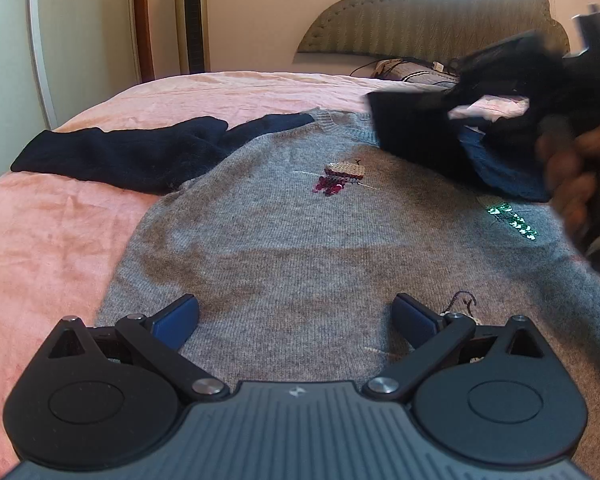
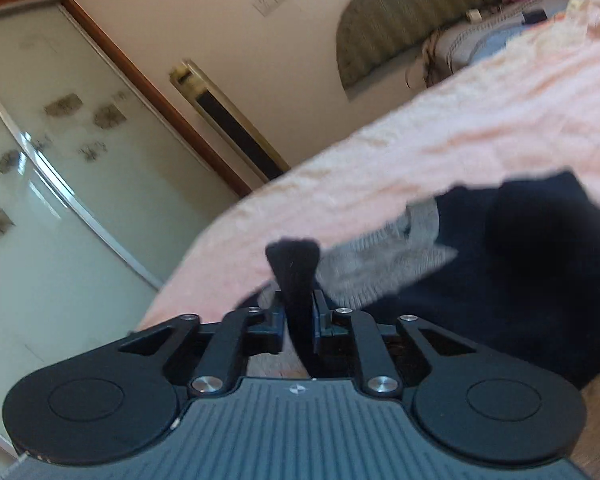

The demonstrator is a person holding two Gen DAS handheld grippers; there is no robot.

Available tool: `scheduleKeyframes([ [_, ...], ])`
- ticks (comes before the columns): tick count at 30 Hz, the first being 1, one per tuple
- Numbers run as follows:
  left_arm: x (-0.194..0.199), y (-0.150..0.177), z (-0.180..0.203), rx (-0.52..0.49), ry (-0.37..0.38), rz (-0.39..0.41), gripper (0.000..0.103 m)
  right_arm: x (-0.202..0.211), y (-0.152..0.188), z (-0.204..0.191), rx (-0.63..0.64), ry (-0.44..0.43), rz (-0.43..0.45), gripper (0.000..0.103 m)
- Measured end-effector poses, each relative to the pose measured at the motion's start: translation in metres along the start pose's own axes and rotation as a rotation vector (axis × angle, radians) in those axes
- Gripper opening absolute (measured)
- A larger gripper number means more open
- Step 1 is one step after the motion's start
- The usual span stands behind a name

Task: Fold small clothes
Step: 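Grasp the navy sleeve cuff with the right gripper and fold it across the sweater body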

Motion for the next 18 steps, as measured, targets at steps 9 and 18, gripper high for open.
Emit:
scheduleKeyframes([
  [9, 0.005, -0.024, -0.017, 0.157, 0.072, 0.016, 0.103, 0.079, 0.042, 0.021, 0.311, 0.417, 0.094, 0.088],
  [18, -0.065, -0.094, 0.027, 0.296, 0.21, -0.098, 0.103, 0.084, 0.056, 0.062, 0.217, 0.384, 0.09, 0.099],
])
Point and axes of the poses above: each gripper's, at about its wrist camera, not at the fingertips, and x roughly against the way its jaws point, z to its right, y to its underside, the point moved 7 cm from there along -x, roughly the way its jaws point, and after that the axes turned 1 degree about -y, right-handed, at the moved point
